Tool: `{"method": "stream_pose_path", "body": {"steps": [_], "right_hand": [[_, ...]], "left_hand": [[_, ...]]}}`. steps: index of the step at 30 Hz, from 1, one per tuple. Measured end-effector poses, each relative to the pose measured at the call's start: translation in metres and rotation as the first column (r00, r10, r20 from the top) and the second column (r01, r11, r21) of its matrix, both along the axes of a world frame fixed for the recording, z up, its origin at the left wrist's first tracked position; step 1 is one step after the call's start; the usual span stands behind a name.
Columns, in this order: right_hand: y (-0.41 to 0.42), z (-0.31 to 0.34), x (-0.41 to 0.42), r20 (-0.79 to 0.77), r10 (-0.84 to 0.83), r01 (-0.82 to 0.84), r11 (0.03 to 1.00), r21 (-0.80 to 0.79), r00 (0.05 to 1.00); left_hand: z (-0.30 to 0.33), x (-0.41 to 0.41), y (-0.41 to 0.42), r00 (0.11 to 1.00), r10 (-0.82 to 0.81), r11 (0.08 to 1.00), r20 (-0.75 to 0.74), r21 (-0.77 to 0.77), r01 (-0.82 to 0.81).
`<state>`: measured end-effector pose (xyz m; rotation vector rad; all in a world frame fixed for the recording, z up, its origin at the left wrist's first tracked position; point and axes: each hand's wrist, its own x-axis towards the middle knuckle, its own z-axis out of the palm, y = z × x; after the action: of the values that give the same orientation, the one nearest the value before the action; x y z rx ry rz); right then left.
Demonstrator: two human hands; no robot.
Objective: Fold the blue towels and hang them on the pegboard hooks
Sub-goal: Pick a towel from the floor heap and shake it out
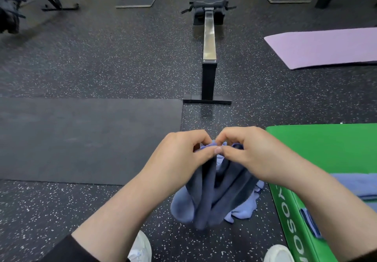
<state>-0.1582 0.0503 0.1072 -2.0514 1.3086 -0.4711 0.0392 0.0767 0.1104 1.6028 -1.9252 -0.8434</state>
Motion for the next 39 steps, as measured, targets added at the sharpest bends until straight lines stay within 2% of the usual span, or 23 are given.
{"method": "stream_pose_path", "body": {"steps": [5,9,12,14,16,21,30,39], "right_hand": [[-0.006,0.003,-0.003,0.041,-0.162,0.165,0.981,-0.103,0.986],[-0.008,0.001,-0.006,0.119,-0.267,0.278,0.957,-0.087,0.956],[-0.008,-0.002,-0.004,0.259,-0.37,0.372,0.927,0.043,0.892],[-0.007,-0.002,-0.004,0.347,-0.427,0.362,0.901,0.238,0.835],[-0.007,-0.001,-0.005,0.376,-0.455,0.323,0.873,0.365,0.807],[-0.007,-0.001,-0.007,0.381,-0.524,0.312,0.812,0.493,0.762],[-0.002,0.0,0.003,0.441,-0.597,0.274,0.751,0.6,0.67],[0.008,0.005,0.022,0.57,-0.622,0.023,0.686,0.727,0.536]], "left_hand": [[0.003,0.01,-0.004,0.996,0.072,0.997,-0.053,0.047,-0.069],[0.002,0.015,-0.007,0.932,0.263,0.965,-0.251,0.056,-0.257],[0.003,0.009,-0.005,0.846,0.335,0.941,-0.416,0.096,-0.325],[0.003,0.005,-0.004,0.785,0.363,0.929,-0.501,0.133,-0.344],[0.004,0.002,-0.004,0.734,0.405,0.911,-0.546,0.173,-0.374],[0.003,0.005,-0.007,0.742,0.464,0.883,-0.484,0.178,-0.435],[0.0,0.001,-0.002,0.816,0.4,0.915,-0.417,0.123,-0.385],[0.002,-0.013,0.002,0.876,0.304,0.95,-0.375,0.054,-0.307]]}}
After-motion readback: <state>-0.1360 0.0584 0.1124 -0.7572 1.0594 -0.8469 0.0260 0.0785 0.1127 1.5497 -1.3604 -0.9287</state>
